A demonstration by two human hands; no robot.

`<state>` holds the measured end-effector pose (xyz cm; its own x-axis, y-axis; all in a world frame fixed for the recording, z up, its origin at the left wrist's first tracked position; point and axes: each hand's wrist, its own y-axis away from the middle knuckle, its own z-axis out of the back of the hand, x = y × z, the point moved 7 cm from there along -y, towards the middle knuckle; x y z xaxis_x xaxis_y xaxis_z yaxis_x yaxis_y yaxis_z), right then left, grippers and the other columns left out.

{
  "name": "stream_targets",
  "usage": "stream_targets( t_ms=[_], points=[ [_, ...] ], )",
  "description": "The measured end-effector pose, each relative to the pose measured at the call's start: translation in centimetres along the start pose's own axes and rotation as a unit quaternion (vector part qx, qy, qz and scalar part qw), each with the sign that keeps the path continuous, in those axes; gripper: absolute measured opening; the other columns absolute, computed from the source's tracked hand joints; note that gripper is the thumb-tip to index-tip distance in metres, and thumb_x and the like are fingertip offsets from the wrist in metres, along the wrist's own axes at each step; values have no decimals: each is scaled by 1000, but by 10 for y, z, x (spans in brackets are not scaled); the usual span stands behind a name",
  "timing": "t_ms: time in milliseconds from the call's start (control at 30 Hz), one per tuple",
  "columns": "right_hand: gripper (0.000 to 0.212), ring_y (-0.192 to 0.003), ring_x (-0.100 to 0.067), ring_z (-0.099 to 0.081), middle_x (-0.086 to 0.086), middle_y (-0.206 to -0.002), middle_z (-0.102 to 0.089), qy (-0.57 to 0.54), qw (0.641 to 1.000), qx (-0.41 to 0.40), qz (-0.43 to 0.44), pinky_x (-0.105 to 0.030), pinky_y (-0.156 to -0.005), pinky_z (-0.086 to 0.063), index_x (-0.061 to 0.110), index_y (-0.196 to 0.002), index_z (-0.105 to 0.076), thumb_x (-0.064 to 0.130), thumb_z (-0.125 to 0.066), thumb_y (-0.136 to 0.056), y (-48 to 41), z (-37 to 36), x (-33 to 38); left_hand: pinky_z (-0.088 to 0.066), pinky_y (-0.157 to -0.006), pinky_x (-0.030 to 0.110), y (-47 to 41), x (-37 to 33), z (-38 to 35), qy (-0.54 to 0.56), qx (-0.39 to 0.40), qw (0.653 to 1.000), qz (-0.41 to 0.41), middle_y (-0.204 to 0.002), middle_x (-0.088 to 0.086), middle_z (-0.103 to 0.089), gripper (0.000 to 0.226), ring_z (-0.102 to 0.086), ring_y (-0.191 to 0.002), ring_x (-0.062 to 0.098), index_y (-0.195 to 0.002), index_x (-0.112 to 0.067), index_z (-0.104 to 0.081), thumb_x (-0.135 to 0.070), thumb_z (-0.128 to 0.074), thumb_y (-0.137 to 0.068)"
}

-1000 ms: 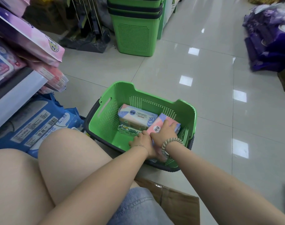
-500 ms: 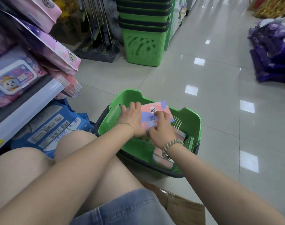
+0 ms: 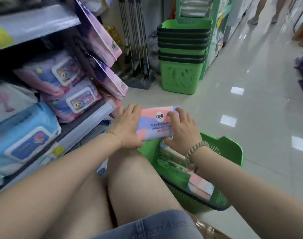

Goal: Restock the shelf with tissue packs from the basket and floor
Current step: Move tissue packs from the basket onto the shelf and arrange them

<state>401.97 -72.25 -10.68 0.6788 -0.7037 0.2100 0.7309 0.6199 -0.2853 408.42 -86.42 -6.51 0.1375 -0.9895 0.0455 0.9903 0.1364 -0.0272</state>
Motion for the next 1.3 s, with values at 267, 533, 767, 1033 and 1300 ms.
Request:
stream_targets(
  t_ms=[267,533,767,1033,1300],
  points=[
    [93,-127,-32,-35,-9,-137,-39,2,986,-23,164,-46,-96,-35,15,-138,-31,40,-69,-57,-33,36,70,-33,-90,36,58,58,52,-3,-71,997,18,-112,3,-41,86,-41,-102,29,-118,-10,-41,-45,-64,-42],
    [92,-91,-30,-50,-6,-104,-48,82,940,-90,320,-42,-82,-42,16,-124,-34,57,-55,-45,-56,89,151,-45,-88,41,120,109,106,-12,-124,990,71,-117,0,-40,96,-38,-106,24,-128,-15,-37,-52,-57,-42],
    [87,-85,-29,-49,-7,-103,-50,124,898,-136,400,-39,-77,-36,21,-123,-36,65,-57,-51,-69,133,210,-49,-72,37,169,140,158,-53,-162,980,101,-114,-6,-40,93,-37,-99,16,-126,-21,-36,-54,-63,-44],
    [77,-84,-29,-48,-9,-102,-50,112,866,-174,455,-42,-75,-41,21,-121,-37,66,-45,-59,-69,168,269,-47,-71,33,218,164,200,-126,-202,962,133,-120,1,-47,100,-43,-105,20,-129,-15,-39,-57,-58,-40],
    [84,-84,-29,-48,-11,-102,-50,101,826,-249,495,-41,-75,-41,20,-121,-38,66,-56,-53,-62,204,311,-50,-84,39,263,177,239,-164,-239,945,150,-122,2,-46,106,-42,-108,22,-132,-16,-35,-65,-55,-40]
  ],
)
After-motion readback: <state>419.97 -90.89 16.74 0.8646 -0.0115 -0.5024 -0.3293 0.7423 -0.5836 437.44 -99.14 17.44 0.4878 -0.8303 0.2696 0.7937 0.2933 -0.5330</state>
